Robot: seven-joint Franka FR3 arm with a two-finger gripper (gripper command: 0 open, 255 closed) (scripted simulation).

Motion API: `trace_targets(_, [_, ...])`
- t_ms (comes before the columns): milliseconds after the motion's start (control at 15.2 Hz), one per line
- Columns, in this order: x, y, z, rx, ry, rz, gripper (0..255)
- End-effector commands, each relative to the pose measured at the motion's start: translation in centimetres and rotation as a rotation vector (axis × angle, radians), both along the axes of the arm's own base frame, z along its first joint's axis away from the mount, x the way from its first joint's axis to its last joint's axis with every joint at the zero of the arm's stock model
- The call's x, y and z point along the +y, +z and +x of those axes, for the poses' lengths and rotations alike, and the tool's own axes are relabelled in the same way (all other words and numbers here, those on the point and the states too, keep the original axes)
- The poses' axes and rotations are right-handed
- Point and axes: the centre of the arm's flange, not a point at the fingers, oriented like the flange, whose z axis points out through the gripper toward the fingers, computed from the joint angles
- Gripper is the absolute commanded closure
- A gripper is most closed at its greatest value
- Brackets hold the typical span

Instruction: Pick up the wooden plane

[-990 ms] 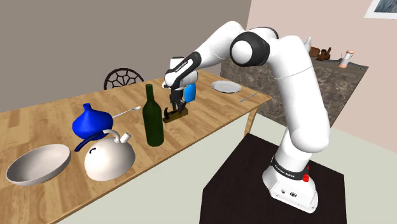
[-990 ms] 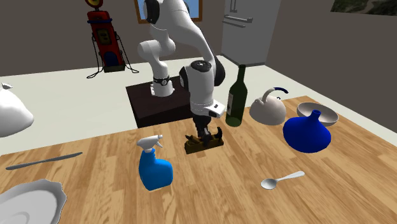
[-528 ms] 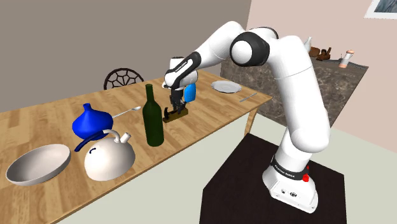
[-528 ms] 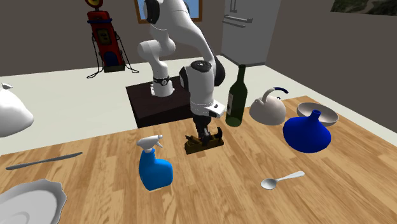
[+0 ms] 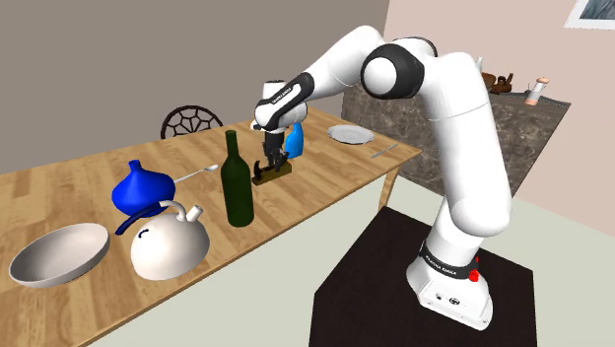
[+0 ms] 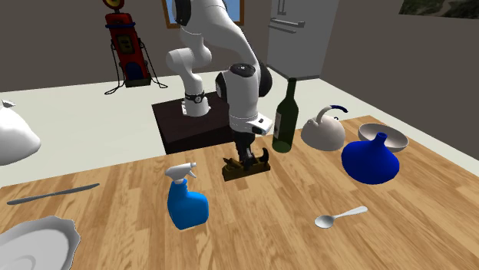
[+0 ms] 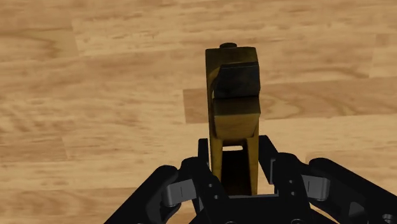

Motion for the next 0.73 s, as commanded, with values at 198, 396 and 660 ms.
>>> trace_targets(198, [0.0,2.6,0.0,0.0,0.0,0.0,255])
trace_targets(396, [0.0,4.2,0.0,0.0,0.0,0.0,255])
trace_targets(660, [0.0,5.4,0.0,0.0,0.0,0.0,255])
